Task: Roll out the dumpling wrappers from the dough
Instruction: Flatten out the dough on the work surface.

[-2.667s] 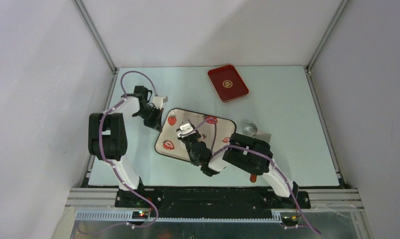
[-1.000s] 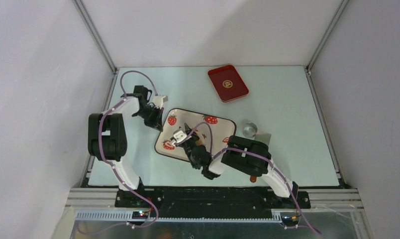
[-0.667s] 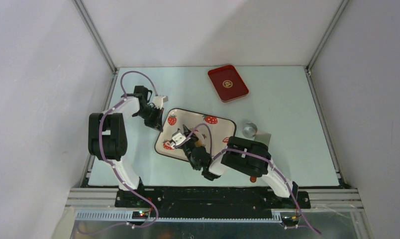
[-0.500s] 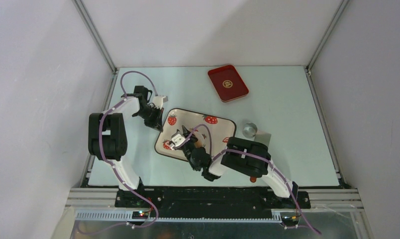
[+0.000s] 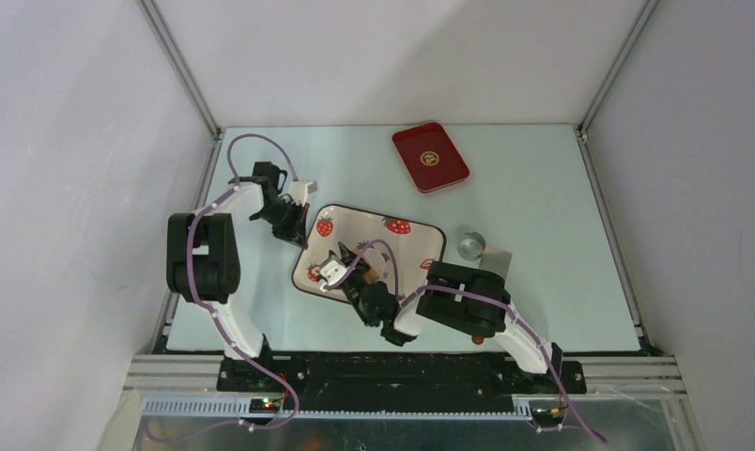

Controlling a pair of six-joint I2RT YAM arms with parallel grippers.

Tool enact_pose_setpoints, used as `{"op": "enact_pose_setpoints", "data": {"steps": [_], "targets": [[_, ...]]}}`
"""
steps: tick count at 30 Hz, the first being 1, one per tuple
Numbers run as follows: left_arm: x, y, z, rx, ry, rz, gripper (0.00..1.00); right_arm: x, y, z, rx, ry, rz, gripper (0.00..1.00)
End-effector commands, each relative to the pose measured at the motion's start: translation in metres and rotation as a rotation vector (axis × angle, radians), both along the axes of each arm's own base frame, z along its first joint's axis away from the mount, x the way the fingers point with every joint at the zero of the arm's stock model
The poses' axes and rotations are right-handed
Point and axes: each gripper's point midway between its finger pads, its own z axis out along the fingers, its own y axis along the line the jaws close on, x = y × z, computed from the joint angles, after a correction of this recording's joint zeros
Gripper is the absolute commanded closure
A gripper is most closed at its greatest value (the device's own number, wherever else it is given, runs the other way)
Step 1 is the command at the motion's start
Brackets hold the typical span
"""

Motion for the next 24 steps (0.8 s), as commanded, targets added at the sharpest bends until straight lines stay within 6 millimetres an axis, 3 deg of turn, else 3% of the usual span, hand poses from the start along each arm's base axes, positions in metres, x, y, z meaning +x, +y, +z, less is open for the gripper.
{"op": "enact_pose_setpoints", "data": {"steps": [1,24], "targets": [[-0.002,-0.002,0.003,-0.022,0.007,0.007,1.00,-0.025,0.007,-0.040,-0.061,0.072,0.075,1.00],[-0.001,-0.002,0.006,-0.018,-0.003,0.013,1.00,-0.049,0.019,-0.034,-0.098,0.042,0.181,1.00]]}}
